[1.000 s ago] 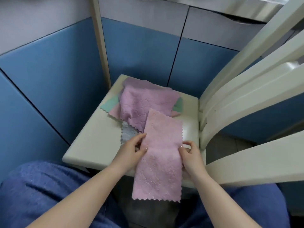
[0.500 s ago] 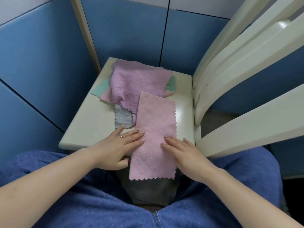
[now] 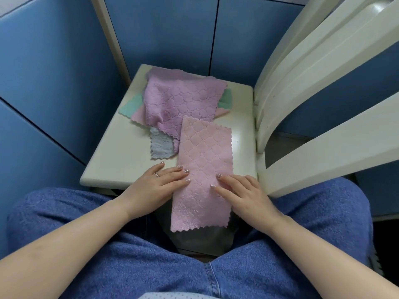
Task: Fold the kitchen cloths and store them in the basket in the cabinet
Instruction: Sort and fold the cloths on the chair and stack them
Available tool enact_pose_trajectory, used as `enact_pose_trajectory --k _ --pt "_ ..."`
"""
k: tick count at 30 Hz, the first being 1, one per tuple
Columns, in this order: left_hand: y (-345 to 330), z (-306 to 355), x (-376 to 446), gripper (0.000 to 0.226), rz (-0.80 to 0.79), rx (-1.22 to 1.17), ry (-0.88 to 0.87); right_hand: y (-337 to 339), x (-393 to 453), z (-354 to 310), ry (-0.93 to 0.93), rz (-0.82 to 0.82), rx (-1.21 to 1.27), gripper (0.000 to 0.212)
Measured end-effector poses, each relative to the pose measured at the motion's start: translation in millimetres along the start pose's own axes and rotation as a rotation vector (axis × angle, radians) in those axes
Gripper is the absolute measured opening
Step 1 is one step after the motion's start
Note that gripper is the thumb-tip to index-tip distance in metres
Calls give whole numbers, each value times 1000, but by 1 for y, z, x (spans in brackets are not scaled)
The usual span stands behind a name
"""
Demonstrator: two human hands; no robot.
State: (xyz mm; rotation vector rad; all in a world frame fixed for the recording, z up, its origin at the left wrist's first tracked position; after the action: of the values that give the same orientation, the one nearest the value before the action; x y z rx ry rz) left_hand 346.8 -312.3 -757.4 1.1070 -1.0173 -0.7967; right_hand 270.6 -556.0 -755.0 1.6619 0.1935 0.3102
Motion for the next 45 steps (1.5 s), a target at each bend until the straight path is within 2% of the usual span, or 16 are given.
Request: enact_pose_trajectory --k 3,5,9,11,14,18,20,23,28,31,34,37,41,43,45 --pt "3 0 2 35 41 -50 20 4 2 0 -6 51 95 62" --pt "5 -2 6 34 83 -103 84 10 4 1 -76 122 288 51" --pt "13 -4 23 30 300 -379 363 22 13 2 -525 174 961 28" --pt "19 -5 34 23 410 -525 514 31 25 1 -637 232 1005 19" --pt "20 -9 49 14 515 -707 691 34 42 6 -743 289 1085 21" --pt "20 -15 68 48 616 -936 794 25 63 15 -835 266 1244 10" --pt "16 -19 74 61 602 -924 838 20 72 19 -888 257 1249 9" --pt "10 -26 78 70 554 -884 901 10 84 28 -967 205 1132 21" --pt "10 -31 80 55 439 -720 892 6 97 38 -1020 126 984 8" --pt "8 -32 81 43 388 -614 831 12 98 37 -1005 100 910 15" --pt "10 -30 80 40 418 -566 816 14 98 36 -1024 76 892 25" --pt "11 -27 78 39 458 -538 817 13 97 37 -1041 87 912 31" --pt "11 -29 80 41 402 -581 869 13 96 38 -1041 94 955 40" --pt "14 -29 79 41 392 -582 919 18 94 36 -1032 151 973 45" --pt "23 -28 79 38 445 -468 876 26 94 30 -905 256 824 46"
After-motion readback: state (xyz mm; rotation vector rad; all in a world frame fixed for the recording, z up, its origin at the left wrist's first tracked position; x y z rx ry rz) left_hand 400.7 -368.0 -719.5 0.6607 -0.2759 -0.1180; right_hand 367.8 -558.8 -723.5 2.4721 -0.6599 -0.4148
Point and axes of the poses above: each hand's wrist, its own x-axis towards the middle knuckle, its own y-axis out of the back of the hand, z = x × y, the point moved 3 cm from there along x, towards the middle knuckle, and after that the axes turned 9 degrees about -y, right-handed, at the moved point
